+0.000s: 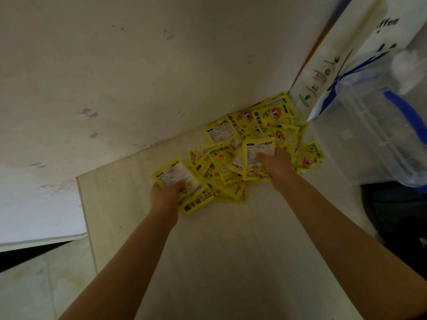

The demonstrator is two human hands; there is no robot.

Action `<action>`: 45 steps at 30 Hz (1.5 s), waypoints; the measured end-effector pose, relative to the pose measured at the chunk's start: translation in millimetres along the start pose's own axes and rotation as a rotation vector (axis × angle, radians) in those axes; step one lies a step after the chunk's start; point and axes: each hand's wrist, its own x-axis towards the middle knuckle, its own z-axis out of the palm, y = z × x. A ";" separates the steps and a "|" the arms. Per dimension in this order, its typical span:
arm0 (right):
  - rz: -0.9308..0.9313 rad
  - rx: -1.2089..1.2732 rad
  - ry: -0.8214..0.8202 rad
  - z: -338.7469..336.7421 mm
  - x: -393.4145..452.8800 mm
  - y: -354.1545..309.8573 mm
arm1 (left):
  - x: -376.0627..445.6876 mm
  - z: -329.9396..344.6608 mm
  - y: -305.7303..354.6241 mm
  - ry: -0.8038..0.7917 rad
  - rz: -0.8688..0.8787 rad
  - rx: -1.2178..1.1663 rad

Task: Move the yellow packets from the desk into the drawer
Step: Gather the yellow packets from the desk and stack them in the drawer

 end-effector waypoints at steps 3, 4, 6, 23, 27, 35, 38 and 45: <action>-0.029 0.014 -0.008 -10.8 -4.6 -1.9 | -5.2 -4.0 -0.2 0.003 0.013 -0.017; -0.039 0.035 -0.026 -13.1 -6.6 -3.4 | -7.7 -4.5 -0.8 0.008 0.018 -0.026; -0.042 0.055 -0.080 -16.9 -7.8 -5.0 | -12.9 -4.7 -3.3 -0.001 0.012 -0.059; 0.033 -0.063 -0.389 0.4 6.5 -16.2 | -25.3 39.4 -23.9 -0.251 -0.305 -0.335; -0.018 -0.256 -0.340 6.4 10.4 -12.2 | -22.3 43.2 -22.9 -0.250 -0.318 -0.332; -0.034 -0.313 -0.323 16.0 8.3 -16.6 | -19.7 48.8 -24.0 -0.276 -0.306 -0.344; -0.018 -0.259 -0.342 16.9 9.3 -12.5 | -20.9 49.9 -21.7 -0.274 -0.307 -0.343; 0.017 -0.140 -0.371 4.6 1.7 -1.8 | -18.8 36.0 -23.9 -0.212 -0.279 -0.309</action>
